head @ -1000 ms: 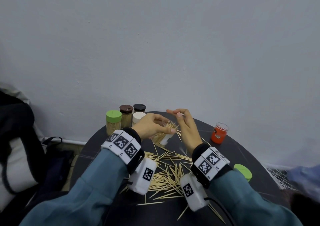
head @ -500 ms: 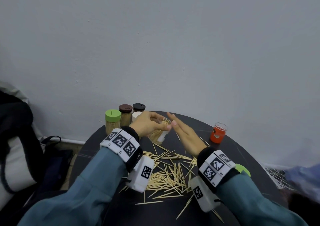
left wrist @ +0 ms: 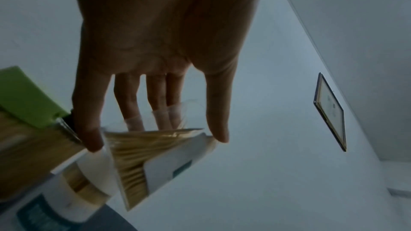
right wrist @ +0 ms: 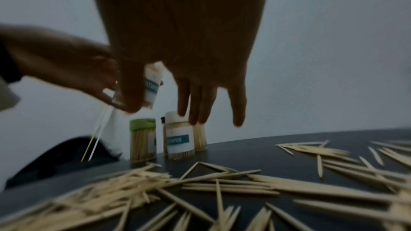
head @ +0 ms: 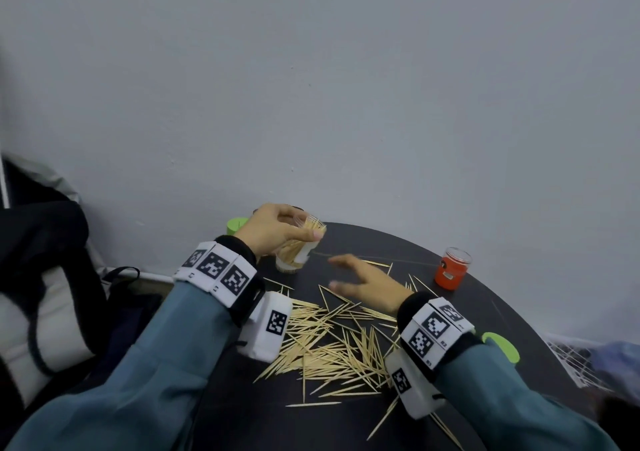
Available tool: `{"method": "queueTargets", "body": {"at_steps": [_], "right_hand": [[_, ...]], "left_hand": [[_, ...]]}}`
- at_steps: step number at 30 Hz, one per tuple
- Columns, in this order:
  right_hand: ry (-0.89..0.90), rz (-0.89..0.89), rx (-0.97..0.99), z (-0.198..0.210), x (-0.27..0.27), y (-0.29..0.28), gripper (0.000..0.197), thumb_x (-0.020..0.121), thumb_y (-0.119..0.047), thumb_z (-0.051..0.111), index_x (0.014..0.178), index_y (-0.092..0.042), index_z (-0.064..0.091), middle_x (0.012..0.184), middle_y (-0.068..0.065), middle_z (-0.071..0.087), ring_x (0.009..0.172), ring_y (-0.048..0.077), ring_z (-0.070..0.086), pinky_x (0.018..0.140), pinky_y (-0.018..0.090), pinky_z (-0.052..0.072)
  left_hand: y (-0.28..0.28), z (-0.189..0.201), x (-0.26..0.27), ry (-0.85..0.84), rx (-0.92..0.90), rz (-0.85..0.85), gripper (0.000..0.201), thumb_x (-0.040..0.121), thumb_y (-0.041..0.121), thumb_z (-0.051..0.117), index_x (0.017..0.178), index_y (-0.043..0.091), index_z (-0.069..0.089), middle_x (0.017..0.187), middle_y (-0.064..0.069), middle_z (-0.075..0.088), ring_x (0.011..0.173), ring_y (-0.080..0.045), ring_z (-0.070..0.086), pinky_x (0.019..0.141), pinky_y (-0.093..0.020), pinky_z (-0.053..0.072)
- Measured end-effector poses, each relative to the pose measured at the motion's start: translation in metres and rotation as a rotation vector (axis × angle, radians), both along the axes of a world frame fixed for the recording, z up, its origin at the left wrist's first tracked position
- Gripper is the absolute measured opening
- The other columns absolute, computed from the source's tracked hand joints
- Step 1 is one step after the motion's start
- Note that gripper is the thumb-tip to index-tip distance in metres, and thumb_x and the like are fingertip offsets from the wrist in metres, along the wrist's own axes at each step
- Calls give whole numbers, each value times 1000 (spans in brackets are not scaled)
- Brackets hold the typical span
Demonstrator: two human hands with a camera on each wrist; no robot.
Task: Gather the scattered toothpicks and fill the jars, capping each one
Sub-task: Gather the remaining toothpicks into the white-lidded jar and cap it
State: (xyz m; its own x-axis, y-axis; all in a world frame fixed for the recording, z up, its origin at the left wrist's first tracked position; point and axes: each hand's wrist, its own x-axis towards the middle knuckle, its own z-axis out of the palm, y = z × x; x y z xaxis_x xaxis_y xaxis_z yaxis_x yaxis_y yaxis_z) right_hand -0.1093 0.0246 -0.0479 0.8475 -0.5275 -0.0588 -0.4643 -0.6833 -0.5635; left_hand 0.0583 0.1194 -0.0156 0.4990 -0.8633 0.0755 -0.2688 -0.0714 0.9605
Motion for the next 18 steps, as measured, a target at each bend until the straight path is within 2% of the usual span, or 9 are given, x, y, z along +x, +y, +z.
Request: {"method": "queueTargets", "body": {"at_steps": [2, 5, 8, 10, 12, 14, 18], "right_hand": [[260, 116, -19, -1, 12, 10, 72, 86, -33, 63, 145, -18, 25, 151, 1, 29, 137, 16, 28, 110, 27, 24], [448, 211, -76, -5, 32, 29, 100, 74, -41, 74, 148, -16, 13, 153, 3, 20, 139, 19, 24, 112, 32, 24], [637, 244, -204, -10, 44, 45, 119, 66, -46, 78, 149, -19, -2, 155, 5, 5, 143, 24, 12, 115, 41, 23], [666, 250, -284, -9, 48, 51, 118, 66, -47, 78, 149, -15, 0, 152, 6, 10, 141, 25, 15, 112, 42, 27], [634, 259, -322, -8, 50, 53, 108, 70, -47, 75, 148, -10, 11, 146, 8, 19, 136, 25, 23, 109, 41, 32], [608, 263, -325, -9, 52, 52, 95, 74, -45, 72, 145, -9, 21, 141, 8, 26, 132, 24, 28, 107, 41, 35], [594, 258, -367, -16, 55, 46, 80, 81, -43, 65, 140, -5, 28, 137, 9, 31, 130, 24, 31, 108, 37, 32]], "left_hand": [[7, 1, 7, 0, -4, 24, 46, 75, 18, 76, 118, 10, 61, 92, 5, 58, 76, 0, 55, 50, -10, 43], [16, 2, 16, 3, -3, 50, 45, 75, 16, 77, 117, 7, 61, 90, 3, 59, 75, -3, 56, 48, -9, 43], [24, 3, 21, -18, 2, 58, 47, 74, 18, 78, 117, 7, 61, 100, -2, 62, 80, -5, 57, 56, -12, 45], [28, 4, 24, -17, -1, 62, 47, 75, 18, 77, 117, 7, 61, 99, -1, 62, 79, -4, 57, 54, -9, 46], [31, 5, 25, -29, 1, 69, 46, 76, 19, 76, 117, 8, 61, 93, 4, 60, 76, 2, 53, 48, -5, 42], [33, 5, 26, -44, 6, 72, 47, 76, 21, 76, 118, 9, 61, 99, 3, 60, 77, 4, 52, 48, -5, 40], [36, 6, 24, -55, 15, 67, 46, 76, 21, 76, 118, 10, 61, 105, 0, 60, 76, 4, 51, 47, -5, 38]]}}
